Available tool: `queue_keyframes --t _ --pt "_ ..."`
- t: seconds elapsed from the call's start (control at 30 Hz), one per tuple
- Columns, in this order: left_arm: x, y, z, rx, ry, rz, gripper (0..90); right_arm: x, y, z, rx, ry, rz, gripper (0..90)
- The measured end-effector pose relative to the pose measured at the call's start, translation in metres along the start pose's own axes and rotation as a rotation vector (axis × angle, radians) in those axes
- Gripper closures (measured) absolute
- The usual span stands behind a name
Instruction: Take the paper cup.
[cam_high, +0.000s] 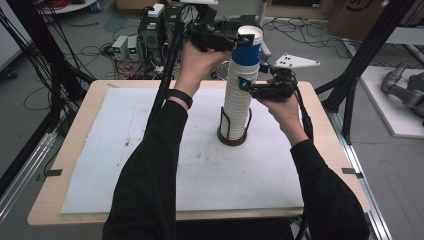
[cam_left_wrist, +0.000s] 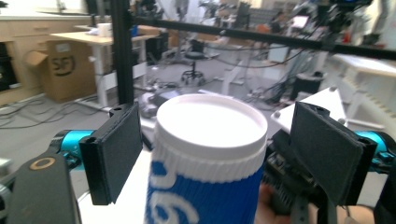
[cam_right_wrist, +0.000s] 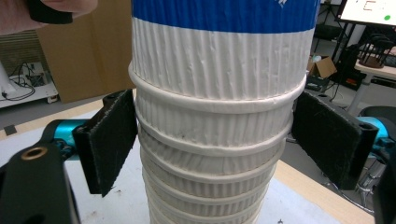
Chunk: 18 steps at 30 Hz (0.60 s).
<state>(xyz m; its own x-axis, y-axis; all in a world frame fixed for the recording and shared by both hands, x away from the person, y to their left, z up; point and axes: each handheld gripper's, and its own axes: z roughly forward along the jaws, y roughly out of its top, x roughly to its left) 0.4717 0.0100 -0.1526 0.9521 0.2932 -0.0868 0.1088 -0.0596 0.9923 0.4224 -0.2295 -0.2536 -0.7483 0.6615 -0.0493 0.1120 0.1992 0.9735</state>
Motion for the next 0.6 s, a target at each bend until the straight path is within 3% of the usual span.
queue_keyframes --t 0.3,0.4,0.6 --pt "0.0038 -0.0019 0.0052 0.02 0.015 -0.006 18.5 0.0004 0.0001 -0.0004 0.003 -0.002 -0.004 15.8" --pt "0.005 -0.0022 0.0049 0.02 0.006 -0.003 26.3 0.0006 0.0 -0.0003 0.001 0.0 -0.003 15.8" --pt "0.0051 -0.002 0.0054 0.016 -0.006 -0.004 29.5 0.0005 0.0001 -0.0003 0.003 -0.003 -0.004 15.9"
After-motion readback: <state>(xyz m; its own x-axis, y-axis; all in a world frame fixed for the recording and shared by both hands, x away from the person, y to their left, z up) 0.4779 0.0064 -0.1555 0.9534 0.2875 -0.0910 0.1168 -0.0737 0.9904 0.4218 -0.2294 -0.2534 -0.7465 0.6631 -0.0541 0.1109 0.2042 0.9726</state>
